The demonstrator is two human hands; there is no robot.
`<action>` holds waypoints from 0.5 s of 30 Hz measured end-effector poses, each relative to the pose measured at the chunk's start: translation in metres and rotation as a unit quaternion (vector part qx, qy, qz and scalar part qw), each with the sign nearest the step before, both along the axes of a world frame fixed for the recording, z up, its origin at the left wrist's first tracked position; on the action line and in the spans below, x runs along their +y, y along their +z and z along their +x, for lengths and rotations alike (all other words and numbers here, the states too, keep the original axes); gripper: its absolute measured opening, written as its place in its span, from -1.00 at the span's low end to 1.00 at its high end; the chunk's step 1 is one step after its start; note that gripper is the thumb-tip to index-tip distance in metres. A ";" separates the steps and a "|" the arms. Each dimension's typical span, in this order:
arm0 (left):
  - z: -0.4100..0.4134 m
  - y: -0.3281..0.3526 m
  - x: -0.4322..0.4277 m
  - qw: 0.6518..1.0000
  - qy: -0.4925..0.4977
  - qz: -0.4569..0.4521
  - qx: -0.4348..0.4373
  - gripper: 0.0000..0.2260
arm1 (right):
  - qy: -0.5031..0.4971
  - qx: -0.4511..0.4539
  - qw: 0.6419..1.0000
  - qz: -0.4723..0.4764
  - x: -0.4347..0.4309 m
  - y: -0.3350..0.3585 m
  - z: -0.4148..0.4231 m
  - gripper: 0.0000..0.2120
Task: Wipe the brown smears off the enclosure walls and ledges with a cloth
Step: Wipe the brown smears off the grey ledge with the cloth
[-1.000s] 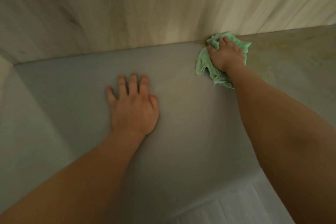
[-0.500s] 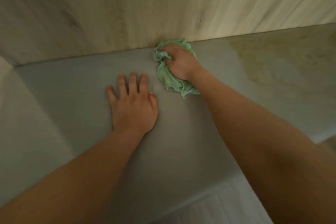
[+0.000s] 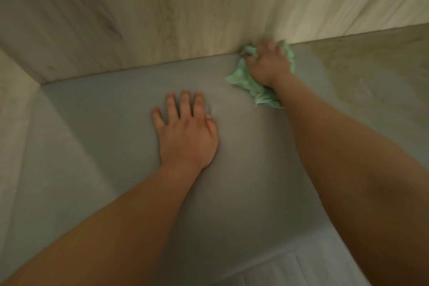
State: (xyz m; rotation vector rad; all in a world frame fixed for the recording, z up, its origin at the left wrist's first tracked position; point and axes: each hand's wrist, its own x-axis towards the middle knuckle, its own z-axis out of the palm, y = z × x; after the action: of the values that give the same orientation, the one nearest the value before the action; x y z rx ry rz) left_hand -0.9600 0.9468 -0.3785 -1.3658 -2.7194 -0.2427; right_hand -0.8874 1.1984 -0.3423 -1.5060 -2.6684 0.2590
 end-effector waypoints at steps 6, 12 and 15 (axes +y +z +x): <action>-0.002 -0.001 -0.002 1.000 -0.003 -0.001 -0.011 -0.43 | 0.149 0.012 0.989 0.007 -0.045 0.005 -0.024 -0.44; -0.002 -0.001 0.000 1.000 0.000 0.001 -0.015 -0.42 | -0.077 -0.012 0.997 0.000 0.028 0.000 0.042 -0.26; -0.003 -0.003 -0.001 1.000 -0.002 0.002 -0.016 -0.43 | -0.068 -0.019 0.998 -0.005 0.019 0.001 0.038 -0.29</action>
State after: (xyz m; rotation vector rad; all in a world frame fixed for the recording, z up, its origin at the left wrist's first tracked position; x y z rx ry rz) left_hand -0.9628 0.9461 -0.3812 -1.3782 -2.7418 -0.2722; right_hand -0.8495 1.2172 -0.3418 -1.7020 -2.5814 0.2391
